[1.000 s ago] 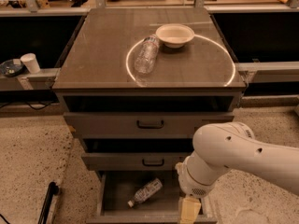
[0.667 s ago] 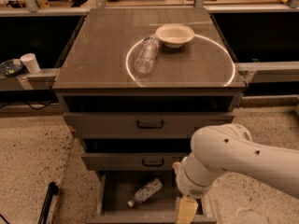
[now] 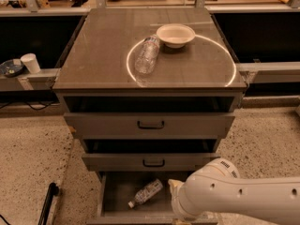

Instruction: Pick blue plastic bottle from bottom drawer and place on counter

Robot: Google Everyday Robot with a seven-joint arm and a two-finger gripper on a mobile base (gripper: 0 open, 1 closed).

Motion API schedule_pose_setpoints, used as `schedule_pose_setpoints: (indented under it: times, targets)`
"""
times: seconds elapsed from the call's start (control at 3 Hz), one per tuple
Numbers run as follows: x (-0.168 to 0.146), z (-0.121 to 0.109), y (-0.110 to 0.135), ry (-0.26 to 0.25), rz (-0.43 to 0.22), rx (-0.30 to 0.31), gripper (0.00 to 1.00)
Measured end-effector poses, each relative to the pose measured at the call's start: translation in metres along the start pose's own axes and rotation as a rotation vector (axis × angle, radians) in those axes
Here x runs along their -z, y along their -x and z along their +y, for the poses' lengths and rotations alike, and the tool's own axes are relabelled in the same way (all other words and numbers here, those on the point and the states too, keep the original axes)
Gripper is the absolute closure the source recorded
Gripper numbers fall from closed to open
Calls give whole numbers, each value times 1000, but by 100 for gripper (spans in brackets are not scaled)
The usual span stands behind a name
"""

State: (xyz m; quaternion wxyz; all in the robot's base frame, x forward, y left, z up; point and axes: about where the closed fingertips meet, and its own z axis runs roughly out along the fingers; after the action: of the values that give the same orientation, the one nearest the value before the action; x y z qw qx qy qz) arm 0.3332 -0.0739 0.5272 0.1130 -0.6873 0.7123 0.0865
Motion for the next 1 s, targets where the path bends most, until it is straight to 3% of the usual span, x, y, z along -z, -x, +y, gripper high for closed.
schedule_pose_setpoints:
  times: [0.33,0.67,1.0]
  targets:
    - [-36,-9,8,-48,-94,-45,0]
    - [-62,2,8,-7,-139,-82,0]
    - [-75,-11,20,28,-234,-99,0]
